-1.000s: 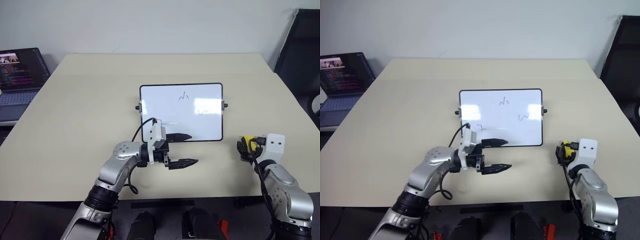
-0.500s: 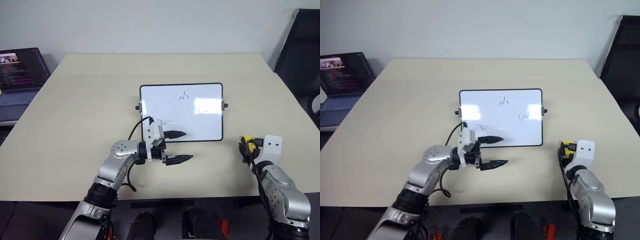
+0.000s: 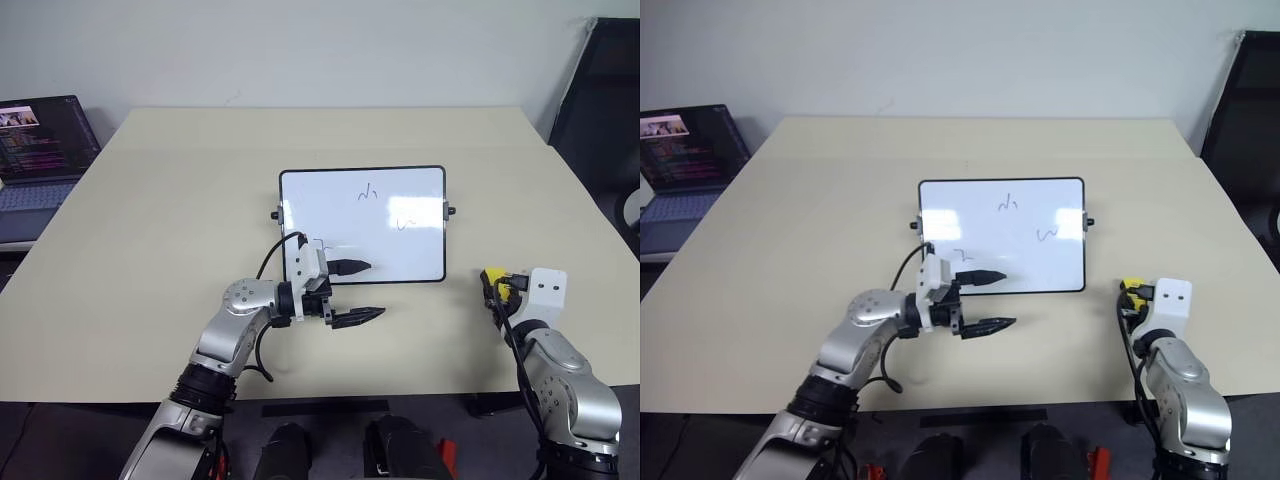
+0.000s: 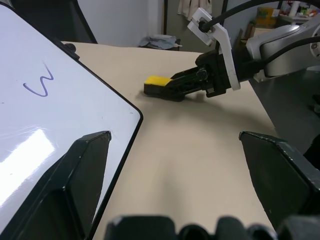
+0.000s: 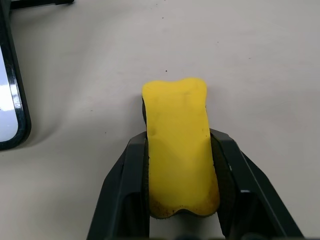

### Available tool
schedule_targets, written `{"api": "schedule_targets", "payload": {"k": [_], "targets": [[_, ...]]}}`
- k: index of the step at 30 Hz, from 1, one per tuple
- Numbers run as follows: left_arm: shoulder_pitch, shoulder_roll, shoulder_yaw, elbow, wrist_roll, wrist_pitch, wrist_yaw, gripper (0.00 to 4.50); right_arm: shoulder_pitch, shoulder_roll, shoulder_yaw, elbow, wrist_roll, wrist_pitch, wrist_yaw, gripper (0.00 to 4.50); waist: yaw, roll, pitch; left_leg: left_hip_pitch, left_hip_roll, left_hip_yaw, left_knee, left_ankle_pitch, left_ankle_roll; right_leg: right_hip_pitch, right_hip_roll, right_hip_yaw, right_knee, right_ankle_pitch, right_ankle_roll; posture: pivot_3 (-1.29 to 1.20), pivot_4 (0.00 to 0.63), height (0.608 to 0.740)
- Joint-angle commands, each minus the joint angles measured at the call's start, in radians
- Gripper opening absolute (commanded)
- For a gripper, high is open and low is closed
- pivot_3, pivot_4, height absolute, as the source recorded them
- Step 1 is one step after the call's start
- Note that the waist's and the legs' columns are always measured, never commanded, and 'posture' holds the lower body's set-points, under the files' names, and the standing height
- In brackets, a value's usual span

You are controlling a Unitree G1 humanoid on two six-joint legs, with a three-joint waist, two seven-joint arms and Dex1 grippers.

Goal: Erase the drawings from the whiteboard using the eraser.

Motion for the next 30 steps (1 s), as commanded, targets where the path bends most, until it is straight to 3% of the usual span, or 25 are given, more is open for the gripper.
{"api": "schedule_targets", "payload": {"k": [1, 6, 13, 30], "targets": [[-0.027, -0.004, 0.028, 0.022, 0.054, -0.077, 0.057, 4.50, -0.022, -0.031, 0.009, -0.054, -0.026, -0.070, 0.007, 1.23, 0.000, 0.000, 0.000, 0.000, 0.000, 0.000, 0.000, 0.000, 0.000, 0.000, 0.000, 0.000, 0.000, 0.000, 0.000, 0.00, 0.150, 0.740], [-0.056, -0.026, 0.048, 0.093, 0.169, -0.169, 0.228, 4.50, -0.052, -0.059, 0.069, -0.063, -0.063, -0.167, 0.042, 1.23, 0.000, 0.000, 0.000, 0.000, 0.000, 0.000, 0.000, 0.000, 0.000, 0.000, 0.000, 0.000, 0.000, 0.000, 0.000, 0.00, 0.150, 0.740], [-0.096, -0.034, 0.055, 0.145, 0.260, -0.247, 0.342, 4.50, -0.098, -0.068, 0.131, -0.063, -0.083, -0.284, 0.091, 1.23, 0.000, 0.000, 0.000, -0.001, 0.000, 0.000, 0.000, 0.000, 0.000, 0.000, 0.000, 0.000, 0.000, 0.000, 0.000, 0.00, 0.150, 0.740], [-0.142, -0.042, 0.055, 0.215, 0.278, -0.294, 0.361, 4.50, -0.295, 0.009, 0.268, 0.171, -0.128, -0.337, 0.109, 1.23, 0.001, 0.000, 0.000, -0.001, 0.000, 0.000, 0.000, 0.000, 0.000, -0.001, -0.001, -0.001, 0.000, 0.000, 0.000, 0.00, 0.150, 0.740]]}}
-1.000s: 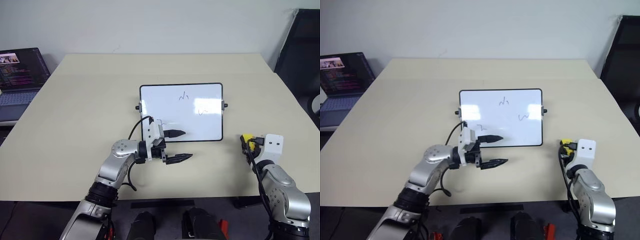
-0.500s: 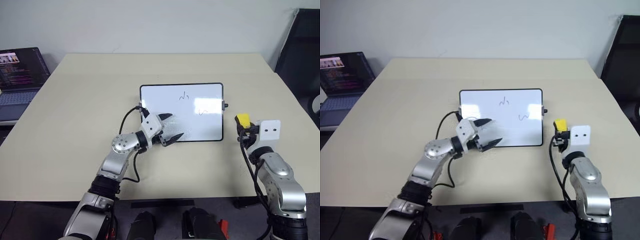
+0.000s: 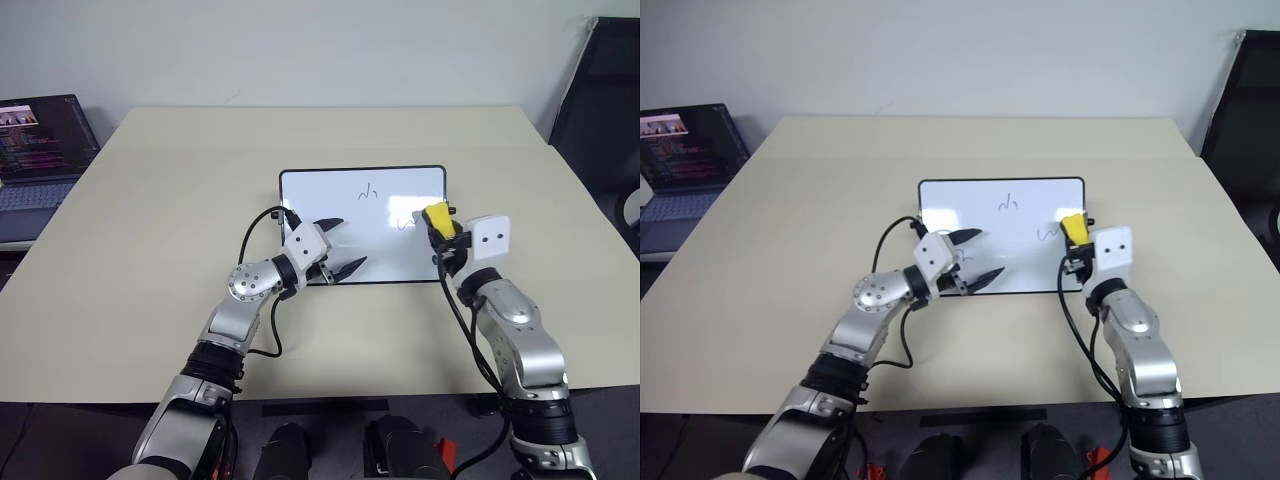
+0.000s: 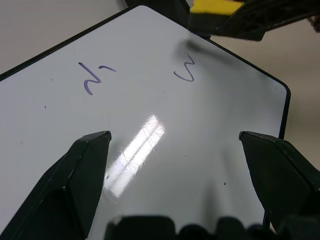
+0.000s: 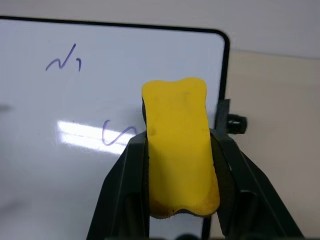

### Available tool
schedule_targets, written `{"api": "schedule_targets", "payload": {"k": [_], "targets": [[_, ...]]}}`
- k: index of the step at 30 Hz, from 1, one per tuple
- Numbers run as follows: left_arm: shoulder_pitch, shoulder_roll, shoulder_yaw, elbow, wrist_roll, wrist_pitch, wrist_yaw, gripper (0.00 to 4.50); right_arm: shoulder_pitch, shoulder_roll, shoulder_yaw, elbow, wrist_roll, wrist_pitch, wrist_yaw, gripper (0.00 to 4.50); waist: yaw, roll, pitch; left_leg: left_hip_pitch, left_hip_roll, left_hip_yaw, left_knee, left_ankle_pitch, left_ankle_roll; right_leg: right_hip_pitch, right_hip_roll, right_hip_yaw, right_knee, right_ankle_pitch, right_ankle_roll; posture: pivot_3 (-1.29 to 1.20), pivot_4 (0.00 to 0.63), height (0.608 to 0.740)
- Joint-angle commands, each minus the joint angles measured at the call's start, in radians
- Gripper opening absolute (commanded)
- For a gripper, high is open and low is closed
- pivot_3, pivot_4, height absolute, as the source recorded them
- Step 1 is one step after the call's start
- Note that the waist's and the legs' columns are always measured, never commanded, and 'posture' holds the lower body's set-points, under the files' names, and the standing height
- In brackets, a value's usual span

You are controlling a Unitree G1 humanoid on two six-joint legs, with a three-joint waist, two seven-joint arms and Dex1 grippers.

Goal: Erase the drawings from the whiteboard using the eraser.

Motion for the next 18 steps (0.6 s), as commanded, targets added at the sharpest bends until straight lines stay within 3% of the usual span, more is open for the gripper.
{"api": "schedule_targets", "payload": {"k": [1, 9, 18], "targets": [[-0.017, -0.004, 0.015, -0.020, 0.003, -0.020, 0.014, 4.50, -0.051, 0.004, -0.002, 0.023, -0.011, -0.016, -0.002, 1.23, 0.000, 0.000, 0.000, 0.000, 0.000, 0.000, 0.000, 0.000, 0.000, 0.000, 0.000, 0.000, 0.000, 0.000, 0.000, 0.00, 0.150, 0.740], [-0.003, 0.000, 0.013, -0.041, 0.001, -0.015, 0.024, 4.50, -0.071, -0.013, 0.023, 0.073, -0.049, 0.033, 0.001, 1.23, 0.000, 0.000, 0.000, 0.000, 0.000, 0.000, 0.000, 0.000, 0.000, 0.000, 0.000, 0.000, 0.000, 0.000, 0.000, 0.00, 0.150, 0.740], [0.015, 0.009, 0.020, -0.064, 0.000, -0.013, 0.031, 4.50, 0.087, -0.062, 0.032, -0.090, -0.030, 0.188, 0.045, 1.23, 0.001, 0.000, 0.000, 0.001, 0.001, 0.000, 0.001, 0.000, 0.000, 0.001, 0.000, 0.000, 0.001, 0.000, 0.000, 0.00, 0.150, 0.740]]}}
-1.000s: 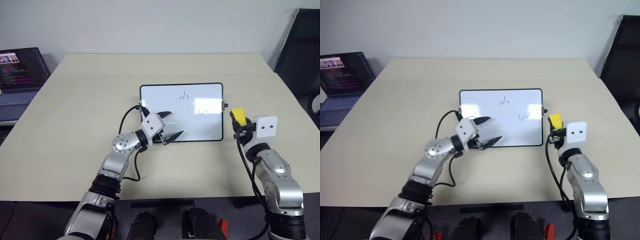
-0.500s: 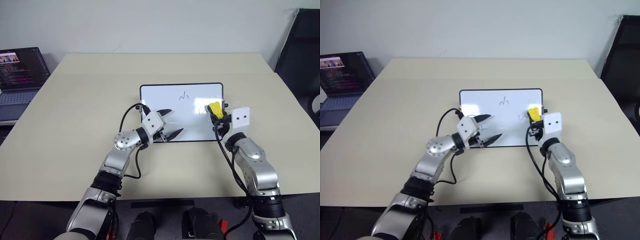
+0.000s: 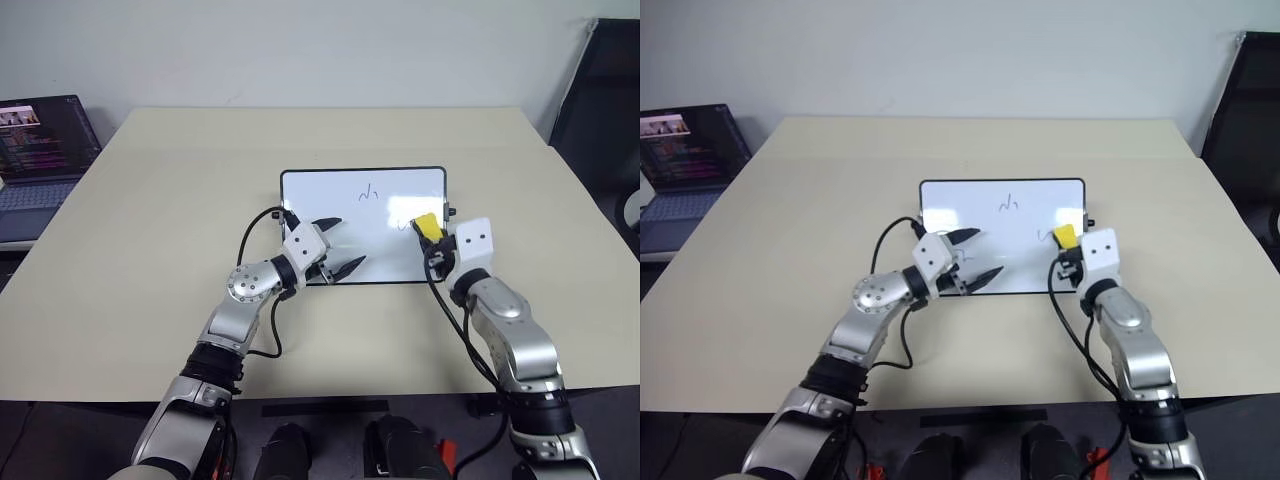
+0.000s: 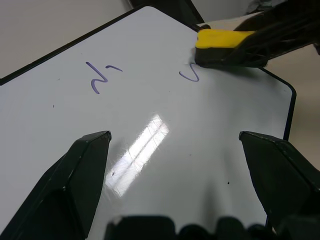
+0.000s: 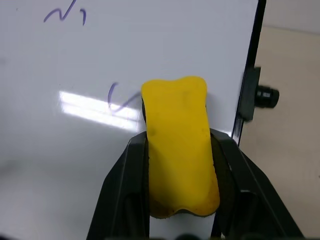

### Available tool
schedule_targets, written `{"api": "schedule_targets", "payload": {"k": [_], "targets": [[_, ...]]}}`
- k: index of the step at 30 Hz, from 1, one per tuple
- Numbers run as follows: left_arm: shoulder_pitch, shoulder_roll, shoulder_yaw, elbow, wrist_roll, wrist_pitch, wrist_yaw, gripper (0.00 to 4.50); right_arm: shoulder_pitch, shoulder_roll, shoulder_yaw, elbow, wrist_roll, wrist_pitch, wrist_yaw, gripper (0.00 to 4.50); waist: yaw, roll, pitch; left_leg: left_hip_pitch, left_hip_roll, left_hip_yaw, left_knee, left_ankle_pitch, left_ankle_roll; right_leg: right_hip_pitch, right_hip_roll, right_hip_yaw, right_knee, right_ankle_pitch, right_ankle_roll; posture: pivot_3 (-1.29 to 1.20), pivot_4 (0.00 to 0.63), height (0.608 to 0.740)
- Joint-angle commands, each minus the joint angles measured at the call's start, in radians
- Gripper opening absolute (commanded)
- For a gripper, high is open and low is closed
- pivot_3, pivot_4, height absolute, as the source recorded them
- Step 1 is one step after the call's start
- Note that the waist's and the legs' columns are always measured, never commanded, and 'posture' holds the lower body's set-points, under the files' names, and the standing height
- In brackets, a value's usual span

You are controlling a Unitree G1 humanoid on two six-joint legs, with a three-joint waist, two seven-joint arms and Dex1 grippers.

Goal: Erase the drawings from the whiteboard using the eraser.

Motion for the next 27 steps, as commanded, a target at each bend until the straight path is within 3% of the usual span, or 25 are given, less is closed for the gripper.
{"api": "schedule_targets", "payload": {"k": [1, 8, 17, 27], "targets": [[0.001, 0.005, 0.020, -0.052, 0.000, -0.013, 0.014, 4.50, 0.049, -0.016, -0.002, -0.053, 0.011, 0.067, 0.019, 1.23, -0.001, 0.000, 0.000, 0.000, 0.000, 0.000, 0.000, 0.000, 0.000, 0.000, 0.000, 0.000, 0.000, 0.000, 0.000, 0.00, 0.150, 0.740], [-0.005, 0.004, 0.018, -0.045, 0.002, -0.020, 0.018, 4.50, -0.033, -0.004, -0.022, -0.017, 0.015, -0.001, 0.031, 1.23, -0.004, 0.000, 0.000, 0.002, -0.001, 0.001, 0.001, 0.000, 0.000, 0.001, 0.001, 0.000, 0.001, 0.002, 0.000, 0.00, 0.150, 0.740], [-0.014, 0.004, 0.016, -0.038, 0.003, -0.022, 0.018, 4.50, -0.223, 0.103, 0.008, 0.148, -0.012, -0.132, -0.017, 1.23, -0.001, 0.000, 0.000, -0.001, 0.000, 0.000, -0.001, 0.000, 0.000, -0.001, 0.002, -0.001, -0.001, 0.001, -0.001, 0.00, 0.150, 0.740], [0.005, 0.021, 0.027, -0.065, -0.002, -0.011, 0.029, 4.50, -0.130, 0.039, 0.034, 0.081, -0.049, 0.050, -0.009, 1.23, 0.002, 0.000, 0.000, -0.001, 0.000, 0.000, 0.001, 0.000, 0.000, 0.000, -0.002, -0.001, 0.000, 0.001, 0.000, 0.00, 0.150, 0.740]]}}
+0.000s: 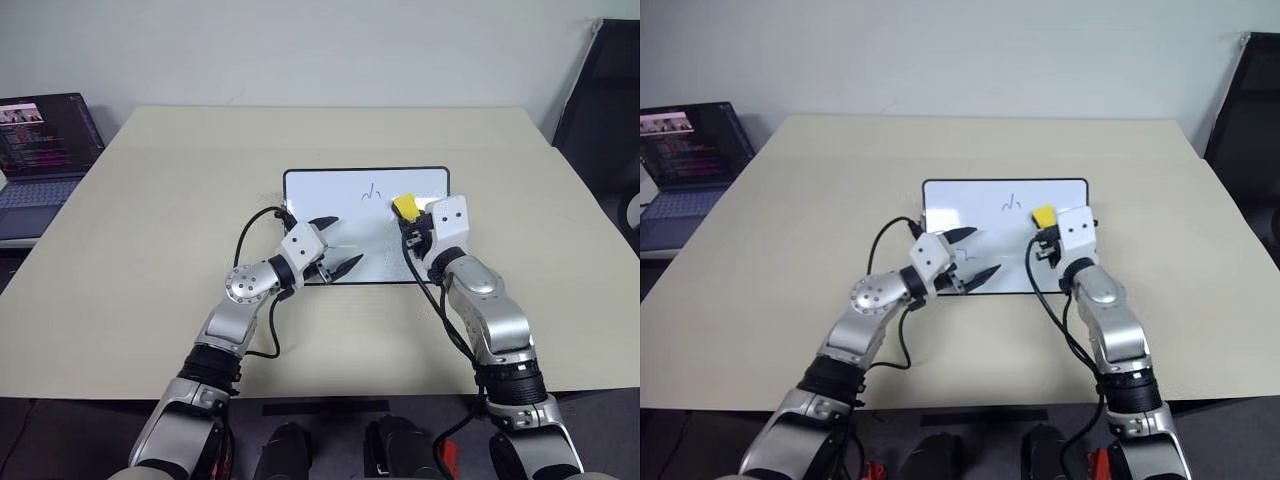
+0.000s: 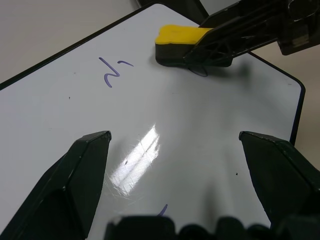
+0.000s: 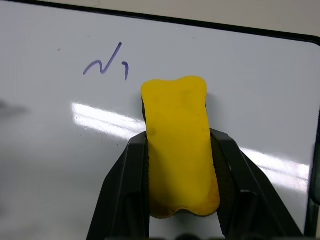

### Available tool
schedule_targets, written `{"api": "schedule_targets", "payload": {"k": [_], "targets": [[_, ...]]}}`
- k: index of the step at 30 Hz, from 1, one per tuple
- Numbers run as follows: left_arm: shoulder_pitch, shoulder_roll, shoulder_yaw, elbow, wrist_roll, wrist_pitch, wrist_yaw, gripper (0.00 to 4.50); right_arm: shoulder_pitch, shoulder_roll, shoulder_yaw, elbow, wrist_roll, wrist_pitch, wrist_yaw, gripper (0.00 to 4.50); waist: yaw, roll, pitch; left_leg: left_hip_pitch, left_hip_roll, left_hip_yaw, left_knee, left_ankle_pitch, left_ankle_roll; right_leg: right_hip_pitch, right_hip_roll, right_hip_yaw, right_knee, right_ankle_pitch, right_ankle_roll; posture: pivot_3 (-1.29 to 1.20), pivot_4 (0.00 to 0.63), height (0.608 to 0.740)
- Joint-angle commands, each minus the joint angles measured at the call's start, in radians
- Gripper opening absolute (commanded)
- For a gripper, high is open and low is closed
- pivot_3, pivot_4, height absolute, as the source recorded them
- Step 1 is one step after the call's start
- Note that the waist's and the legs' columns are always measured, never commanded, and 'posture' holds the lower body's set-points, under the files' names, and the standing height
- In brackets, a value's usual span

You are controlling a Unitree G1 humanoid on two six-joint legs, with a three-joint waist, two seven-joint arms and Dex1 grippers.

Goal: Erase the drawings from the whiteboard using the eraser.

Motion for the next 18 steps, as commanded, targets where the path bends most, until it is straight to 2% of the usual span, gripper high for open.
{"api": "schedule_targets", "payload": {"k": [1, 10, 18], "targets": [[0.003, 0.008, 0.024, -0.057, -0.002, -0.007, 0.011, 4.50, 0.064, -0.037, -0.010, -0.059, -0.008, 0.074, 0.012, 1.23, 0.000, 0.000, 0.000, 0.000, 0.000, 0.000, 0.000, 0.000, 0.000, 0.000, 0.000, 0.000, 0.000, 0.000, 0.000, 0.00, 0.150, 0.740], [-0.004, 0.001, 0.026, -0.044, 0.000, -0.010, 0.012, 4.50, 0.152, -0.055, -0.012, -0.172, -0.001, 0.142, 0.018, 1.23, -0.003, 0.000, 0.000, 0.002, 0.000, 0.001, 0.000, 0.000, 0.000, 0.001, 0.002, 0.001, 0.001, 0.000, 0.000, 0.00, 0.150, 0.740], [-0.013, -0.008, 0.024, -0.027, 0.004, -0.020, 0.012, 4.50, 0.062, -0.027, -0.035, -0.116, 0.011, 0.018, 0.015, 1.23, -0.004, 0.000, 0.000, 0.002, -0.001, 0.001, 0.000, 0.000, 0.000, 0.001, 0.002, 0.001, 0.001, 0.000, 0.000, 0.00, 0.150, 0.740]]}}
